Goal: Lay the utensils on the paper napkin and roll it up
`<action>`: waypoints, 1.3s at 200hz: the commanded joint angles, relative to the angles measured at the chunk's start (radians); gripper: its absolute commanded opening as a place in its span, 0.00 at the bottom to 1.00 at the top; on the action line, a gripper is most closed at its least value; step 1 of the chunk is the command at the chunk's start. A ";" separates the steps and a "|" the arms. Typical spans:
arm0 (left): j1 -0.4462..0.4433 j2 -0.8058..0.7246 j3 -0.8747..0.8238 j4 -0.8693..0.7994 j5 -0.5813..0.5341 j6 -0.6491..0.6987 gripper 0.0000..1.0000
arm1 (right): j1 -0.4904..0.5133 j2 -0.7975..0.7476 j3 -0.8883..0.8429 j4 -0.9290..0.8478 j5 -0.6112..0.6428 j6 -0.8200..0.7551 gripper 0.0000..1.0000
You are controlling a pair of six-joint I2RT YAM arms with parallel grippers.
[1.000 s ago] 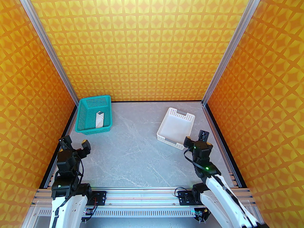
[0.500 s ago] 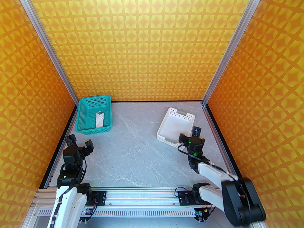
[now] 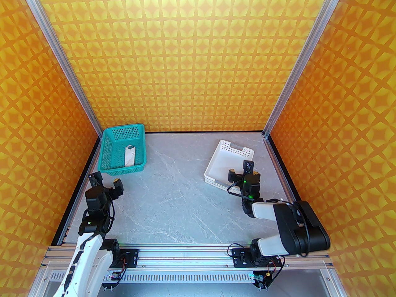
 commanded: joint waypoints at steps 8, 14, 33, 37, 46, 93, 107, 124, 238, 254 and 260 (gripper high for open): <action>-0.007 0.042 -0.020 0.111 0.026 0.044 0.99 | -0.010 0.016 0.055 -0.025 -0.034 -0.013 0.99; -0.007 0.052 -0.022 0.127 0.028 0.054 0.99 | -0.010 0.015 0.056 -0.027 -0.035 -0.012 0.98; -0.007 0.085 -0.038 0.189 0.038 0.078 0.99 | -0.010 0.016 0.058 -0.032 -0.033 -0.013 0.99; -0.007 0.093 -0.042 0.203 0.044 0.085 0.99 | -0.010 0.017 0.058 -0.031 -0.033 -0.013 0.99; -0.007 0.112 -0.048 0.236 0.052 0.090 0.99 | -0.010 0.016 0.058 -0.032 -0.033 -0.014 0.99; -0.007 0.199 -0.074 0.374 0.088 0.129 0.99 | -0.010 0.021 0.084 -0.075 -0.121 -0.052 0.98; -0.007 0.220 -0.082 0.414 0.101 0.142 0.99 | -0.010 0.020 0.085 -0.077 -0.125 -0.053 0.99; -0.007 0.257 -0.085 0.461 0.137 0.166 0.99 | -0.010 0.020 0.086 -0.077 -0.124 -0.054 0.99; -0.010 0.596 -0.059 0.803 0.238 0.255 0.99 | -0.010 0.021 0.085 -0.077 -0.124 -0.054 0.99; -0.010 0.609 -0.036 0.780 0.248 0.265 0.99 | -0.010 0.020 0.085 -0.077 -0.125 -0.054 0.99; -0.010 0.610 -0.037 0.786 0.252 0.270 0.99 | -0.009 0.021 0.085 -0.077 -0.125 -0.054 0.99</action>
